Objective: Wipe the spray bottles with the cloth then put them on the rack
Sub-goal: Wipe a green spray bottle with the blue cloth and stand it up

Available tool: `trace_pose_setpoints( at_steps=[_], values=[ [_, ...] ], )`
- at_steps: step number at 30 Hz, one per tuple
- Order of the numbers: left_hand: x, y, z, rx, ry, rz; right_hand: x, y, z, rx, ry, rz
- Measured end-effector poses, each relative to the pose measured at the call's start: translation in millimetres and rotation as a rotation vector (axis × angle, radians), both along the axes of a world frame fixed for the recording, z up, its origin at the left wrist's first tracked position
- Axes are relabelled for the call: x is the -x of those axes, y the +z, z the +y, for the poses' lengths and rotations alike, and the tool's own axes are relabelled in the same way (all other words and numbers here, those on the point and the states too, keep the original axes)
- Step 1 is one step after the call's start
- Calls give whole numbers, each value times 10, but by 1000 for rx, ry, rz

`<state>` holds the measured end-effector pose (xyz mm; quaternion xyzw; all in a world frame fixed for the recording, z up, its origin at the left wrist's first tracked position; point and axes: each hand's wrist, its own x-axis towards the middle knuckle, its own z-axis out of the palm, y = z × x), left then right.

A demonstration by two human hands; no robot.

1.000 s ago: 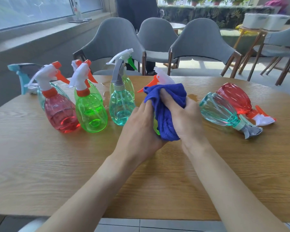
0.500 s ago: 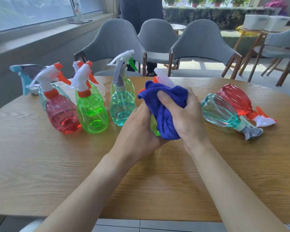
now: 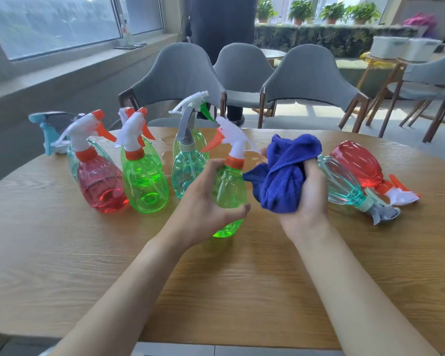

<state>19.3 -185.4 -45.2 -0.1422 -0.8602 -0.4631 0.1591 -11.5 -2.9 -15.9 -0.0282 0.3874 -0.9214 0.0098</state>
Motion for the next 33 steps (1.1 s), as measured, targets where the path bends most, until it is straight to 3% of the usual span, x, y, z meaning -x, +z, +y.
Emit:
trace_pose_setpoints(
  at_steps=[3, 7, 12, 19, 23, 28, 33],
  values=[
    [7, -40, 37, 41, -40, 54, -29, 79, -56, -136, -19, 108],
    [20, -77, 86, 70, -74, 86, -143, 182, -129, -547, -184, 269],
    [9, -29, 143, 151, -97, 87, -163, 189, -71, -780, -384, 300],
    [-1, -50, 143, 158, -83, 109, -228, 280, -91, -707, -406, 274],
    [21, -55, 95, 100, -100, 76, -176, 220, -117, -801, -332, 370],
    [16, -29, 104, 117, -111, 96, -198, 203, -123, -846, -436, 390],
    [18, -46, 109, 199, -62, 124, -212, 277, -80, -642, -341, 211]
  ],
)
